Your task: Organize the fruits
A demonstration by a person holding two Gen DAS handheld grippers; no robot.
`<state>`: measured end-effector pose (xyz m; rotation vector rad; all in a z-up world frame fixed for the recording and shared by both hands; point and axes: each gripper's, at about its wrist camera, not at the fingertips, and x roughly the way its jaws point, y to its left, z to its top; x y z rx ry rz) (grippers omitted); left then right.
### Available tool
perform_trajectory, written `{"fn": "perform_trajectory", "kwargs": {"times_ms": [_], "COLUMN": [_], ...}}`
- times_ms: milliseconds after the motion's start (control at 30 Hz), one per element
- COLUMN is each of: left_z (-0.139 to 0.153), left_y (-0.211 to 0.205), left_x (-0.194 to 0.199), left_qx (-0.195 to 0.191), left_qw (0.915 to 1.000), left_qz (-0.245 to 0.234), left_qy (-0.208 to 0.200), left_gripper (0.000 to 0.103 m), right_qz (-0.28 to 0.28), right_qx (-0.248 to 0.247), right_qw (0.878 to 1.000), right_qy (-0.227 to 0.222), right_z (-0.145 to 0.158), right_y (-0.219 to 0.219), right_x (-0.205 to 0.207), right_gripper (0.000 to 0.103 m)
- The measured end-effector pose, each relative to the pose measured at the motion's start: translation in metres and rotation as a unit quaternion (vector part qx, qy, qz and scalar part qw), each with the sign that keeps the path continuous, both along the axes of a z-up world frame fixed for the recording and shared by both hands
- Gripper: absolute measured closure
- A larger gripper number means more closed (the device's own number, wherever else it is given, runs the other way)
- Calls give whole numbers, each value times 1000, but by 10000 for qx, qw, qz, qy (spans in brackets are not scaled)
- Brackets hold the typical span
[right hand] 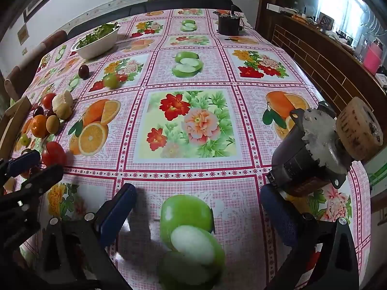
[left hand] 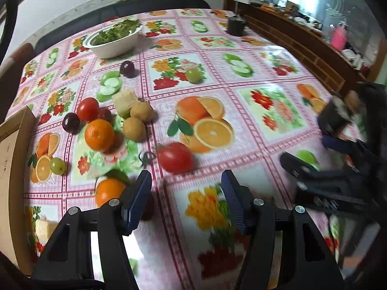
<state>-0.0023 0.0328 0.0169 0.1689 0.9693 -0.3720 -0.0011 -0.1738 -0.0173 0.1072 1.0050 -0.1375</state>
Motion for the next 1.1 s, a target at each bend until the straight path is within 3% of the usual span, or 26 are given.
{"fn": "perform_trajectory", "kwargs": {"times_ms": [133,367,433,567,700,800,900,967,1033,1100], "left_z": [12,30,32,24,19,22,24,27,30,30], "left_y": [24,78,93,117,136,144,147,146,146,150], "left_x": [-14,-37,-45,-60,-69,-69,-64,-63,-63,-63], "left_qx": [-329,-975,-1043,-910,-561,-288,-257,-214,-144,-231], "left_qw": [9994,9945,9933,9913,9871,9852,9865,9872,9872,9864], "left_qz": [-39,356,494,915,1497,1687,1618,1579,1589,1627], "left_qy": [127,109,50,277,109,-87,-24,-68,-18,97], "left_gripper": [44,44,35,33,33,33,33,33,33,33], "right_qz": [4,7,8,105,25,-122,234,744,994,1111], "right_qx": [1,1,0,-11,-90,538,535,413,229,275], "right_qw": [10000,10000,10000,9999,9999,9980,9975,9964,9933,9893], "right_qy": [-4,-10,-4,-38,58,300,387,58,-538,-907], "right_z": [0,0,0,1,6,9,27,59,106,128], "right_y": [0,1,0,4,10,18,46,71,88,94], "right_x": [0,-2,-1,6,-1,-11,-17,-19,-25,-30], "right_gripper": [0,0,0,0,1,0,2,6,4,0]}}
